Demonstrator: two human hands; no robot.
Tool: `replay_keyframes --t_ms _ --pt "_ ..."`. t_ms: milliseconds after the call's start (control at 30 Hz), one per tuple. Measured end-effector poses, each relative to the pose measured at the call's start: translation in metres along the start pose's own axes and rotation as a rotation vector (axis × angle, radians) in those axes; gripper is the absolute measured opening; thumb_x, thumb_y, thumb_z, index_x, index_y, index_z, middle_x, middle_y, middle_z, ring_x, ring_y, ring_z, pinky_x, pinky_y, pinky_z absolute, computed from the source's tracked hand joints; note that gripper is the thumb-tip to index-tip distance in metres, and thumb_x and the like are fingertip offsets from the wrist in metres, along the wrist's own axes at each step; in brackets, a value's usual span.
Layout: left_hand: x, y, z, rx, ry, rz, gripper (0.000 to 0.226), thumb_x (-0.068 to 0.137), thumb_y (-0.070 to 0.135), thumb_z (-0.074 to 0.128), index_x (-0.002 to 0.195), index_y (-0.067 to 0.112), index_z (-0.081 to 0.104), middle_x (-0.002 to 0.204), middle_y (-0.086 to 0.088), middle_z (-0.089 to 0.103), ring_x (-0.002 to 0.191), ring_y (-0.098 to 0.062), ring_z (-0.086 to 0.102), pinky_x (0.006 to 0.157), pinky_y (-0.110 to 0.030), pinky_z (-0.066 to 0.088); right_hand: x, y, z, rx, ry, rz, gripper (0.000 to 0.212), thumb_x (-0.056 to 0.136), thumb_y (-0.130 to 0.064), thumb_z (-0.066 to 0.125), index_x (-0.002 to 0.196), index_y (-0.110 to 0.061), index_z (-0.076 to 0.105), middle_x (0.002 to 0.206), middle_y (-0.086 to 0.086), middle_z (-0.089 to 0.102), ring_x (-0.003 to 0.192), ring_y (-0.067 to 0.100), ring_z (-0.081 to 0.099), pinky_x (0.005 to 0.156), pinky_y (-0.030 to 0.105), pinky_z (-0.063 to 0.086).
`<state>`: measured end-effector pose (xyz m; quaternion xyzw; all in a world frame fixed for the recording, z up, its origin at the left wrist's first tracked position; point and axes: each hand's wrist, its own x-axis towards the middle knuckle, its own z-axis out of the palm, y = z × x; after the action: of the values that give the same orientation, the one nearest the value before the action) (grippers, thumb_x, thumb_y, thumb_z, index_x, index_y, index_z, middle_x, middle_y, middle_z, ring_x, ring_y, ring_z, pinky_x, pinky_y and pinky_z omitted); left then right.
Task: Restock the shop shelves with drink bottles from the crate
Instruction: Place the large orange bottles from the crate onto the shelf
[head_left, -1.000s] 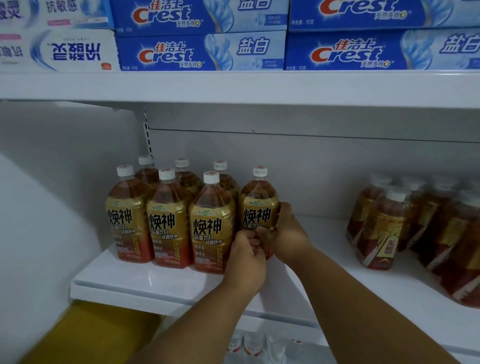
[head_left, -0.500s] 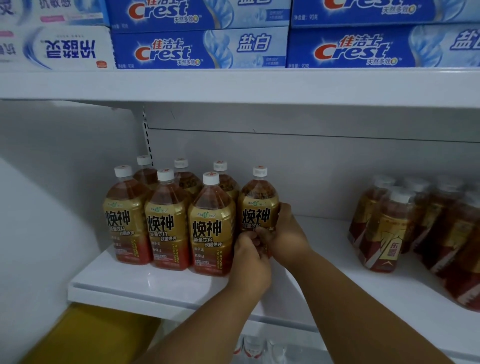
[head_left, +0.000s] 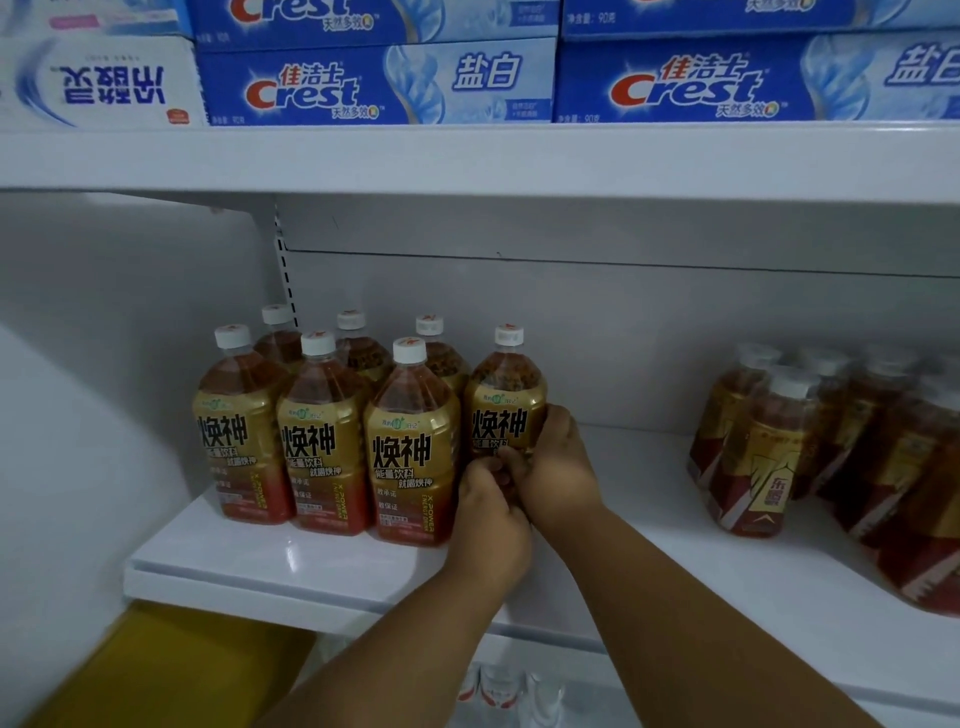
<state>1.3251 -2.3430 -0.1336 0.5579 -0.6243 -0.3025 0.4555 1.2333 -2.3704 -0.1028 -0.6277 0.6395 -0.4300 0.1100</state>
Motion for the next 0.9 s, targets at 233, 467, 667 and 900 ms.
replay_keyframes --t_ms 233,467,667,900 --pt "0.003 0.002 -0.002 -0.020 -0.013 -0.007 0.045 0.092 -0.011 0.048 0.133 0.007 0.050 0.128 -0.003 0.052 0.112 -0.009 0.049 0.093 -0.010 0.036 0.005 -0.001 -0.002 0.024 -0.036 0.037 0.052 0.090 -0.023 0.071 0.129 -0.007 0.041 0.125 0.011 0.051 0.112 0.027 0.054 0.090 0.041 0.050" --pt "0.002 0.006 -0.004 -0.082 0.019 0.008 0.033 0.097 -0.005 0.048 0.122 0.015 0.056 0.123 -0.005 0.062 0.113 -0.015 0.058 0.098 -0.023 0.044 -0.004 0.002 -0.004 0.014 -0.006 0.005 0.054 0.092 -0.022 0.068 0.135 -0.005 0.040 0.128 0.014 0.050 0.109 0.032 0.057 0.085 0.039 0.051" --pt "-0.013 0.017 -0.016 -0.147 0.064 0.053 0.047 0.097 -0.008 0.045 0.101 0.038 0.053 0.105 0.013 0.062 0.101 -0.008 0.061 0.082 -0.009 0.045 -0.023 -0.003 -0.019 0.033 0.004 -0.037 0.045 0.095 -0.020 0.062 0.134 -0.007 0.045 0.127 0.014 0.054 0.111 0.031 0.058 0.084 0.035 0.049" --pt "-0.086 0.039 -0.043 -0.218 0.146 0.181 0.031 0.101 0.019 0.052 0.096 0.049 0.059 0.098 0.017 0.068 0.092 -0.001 0.067 0.078 -0.015 0.053 -0.105 -0.017 -0.066 0.273 0.090 -0.026 0.018 0.096 -0.025 0.059 0.103 -0.038 0.049 0.085 -0.023 0.059 0.082 -0.008 0.060 0.066 0.010 0.047"
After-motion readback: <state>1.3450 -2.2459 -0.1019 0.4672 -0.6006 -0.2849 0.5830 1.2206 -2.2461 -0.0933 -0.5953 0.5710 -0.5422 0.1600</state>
